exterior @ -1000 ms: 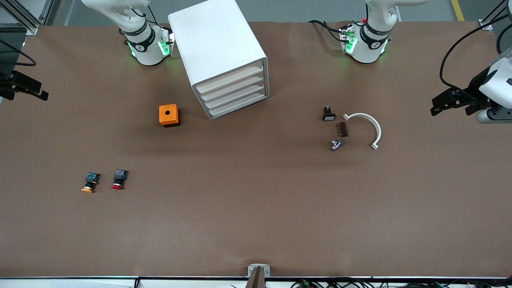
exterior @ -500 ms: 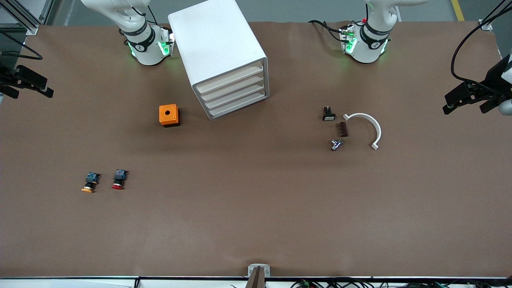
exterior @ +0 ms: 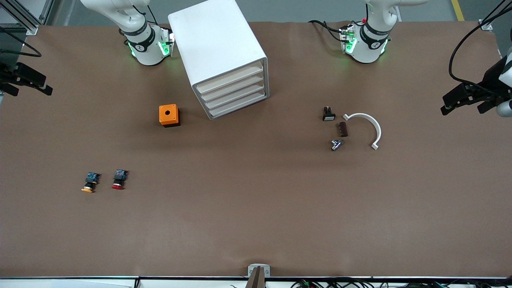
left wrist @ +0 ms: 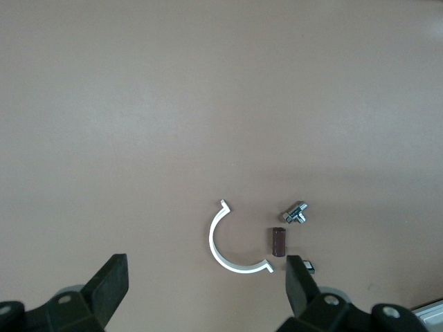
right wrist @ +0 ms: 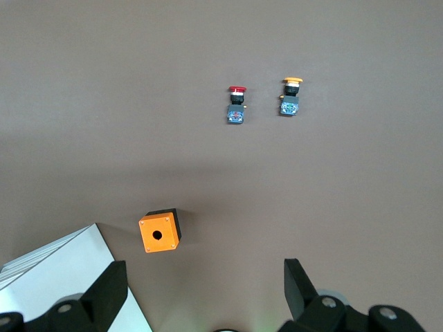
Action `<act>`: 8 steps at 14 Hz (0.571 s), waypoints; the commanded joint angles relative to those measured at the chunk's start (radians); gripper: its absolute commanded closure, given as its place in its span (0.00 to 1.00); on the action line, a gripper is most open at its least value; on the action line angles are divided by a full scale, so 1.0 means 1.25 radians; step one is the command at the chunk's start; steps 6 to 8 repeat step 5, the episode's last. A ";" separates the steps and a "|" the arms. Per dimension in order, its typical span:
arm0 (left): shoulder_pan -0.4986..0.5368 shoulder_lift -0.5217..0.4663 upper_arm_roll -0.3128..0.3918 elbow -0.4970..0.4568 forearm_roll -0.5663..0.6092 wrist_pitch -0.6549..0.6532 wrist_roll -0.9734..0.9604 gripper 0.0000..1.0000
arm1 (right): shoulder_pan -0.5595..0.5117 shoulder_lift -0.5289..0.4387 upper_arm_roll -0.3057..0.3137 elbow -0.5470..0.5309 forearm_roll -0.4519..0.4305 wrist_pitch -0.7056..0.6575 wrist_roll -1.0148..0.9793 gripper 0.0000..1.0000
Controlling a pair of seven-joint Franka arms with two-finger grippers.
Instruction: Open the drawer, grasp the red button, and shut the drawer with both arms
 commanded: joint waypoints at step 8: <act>-0.006 0.004 0.000 0.015 0.011 -0.016 -0.009 0.00 | 0.008 -0.024 -0.006 -0.022 -0.050 0.018 -0.038 0.00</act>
